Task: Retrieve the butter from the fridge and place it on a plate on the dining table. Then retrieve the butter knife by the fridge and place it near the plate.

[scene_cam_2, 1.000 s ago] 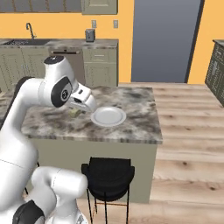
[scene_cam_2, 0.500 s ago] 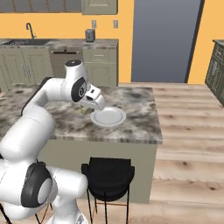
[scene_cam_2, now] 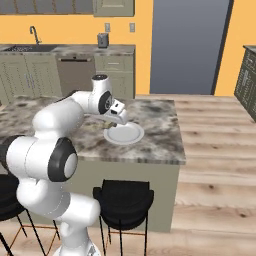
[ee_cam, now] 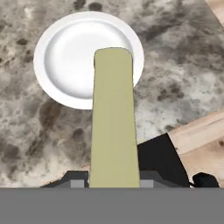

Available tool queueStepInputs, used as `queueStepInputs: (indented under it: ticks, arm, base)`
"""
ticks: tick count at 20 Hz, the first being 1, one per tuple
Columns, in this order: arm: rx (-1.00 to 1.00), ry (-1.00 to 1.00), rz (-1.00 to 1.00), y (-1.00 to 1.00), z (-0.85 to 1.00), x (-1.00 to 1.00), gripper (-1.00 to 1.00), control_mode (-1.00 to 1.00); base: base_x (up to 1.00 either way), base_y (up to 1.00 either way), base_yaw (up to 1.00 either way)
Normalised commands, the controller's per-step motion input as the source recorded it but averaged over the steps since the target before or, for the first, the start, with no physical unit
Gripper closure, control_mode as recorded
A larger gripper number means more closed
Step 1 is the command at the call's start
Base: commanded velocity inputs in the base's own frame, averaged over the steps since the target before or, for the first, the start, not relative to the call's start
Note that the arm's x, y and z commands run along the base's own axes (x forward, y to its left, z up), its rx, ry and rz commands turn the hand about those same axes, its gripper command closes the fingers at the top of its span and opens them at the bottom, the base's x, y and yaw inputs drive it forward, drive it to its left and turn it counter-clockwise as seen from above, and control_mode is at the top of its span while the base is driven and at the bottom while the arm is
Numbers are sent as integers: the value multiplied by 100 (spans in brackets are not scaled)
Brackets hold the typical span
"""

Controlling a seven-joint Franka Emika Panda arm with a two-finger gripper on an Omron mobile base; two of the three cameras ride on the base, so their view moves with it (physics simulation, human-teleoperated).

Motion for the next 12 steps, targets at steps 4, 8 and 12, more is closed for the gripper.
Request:
queueStepInputs:
  ticks: [4, 8, 12]
  arm:
    - [0, 1, 0, 0, -54, 91, 100, -100]
    - [0, 1, 0, -8, -60, 74, 100, -100]
    - [0, 0, 0, -9, -61, 62, 100, -100]
  base:
    - [0, 0, 0]
    - [0, 0, 0]
    - [0, 0, 0]
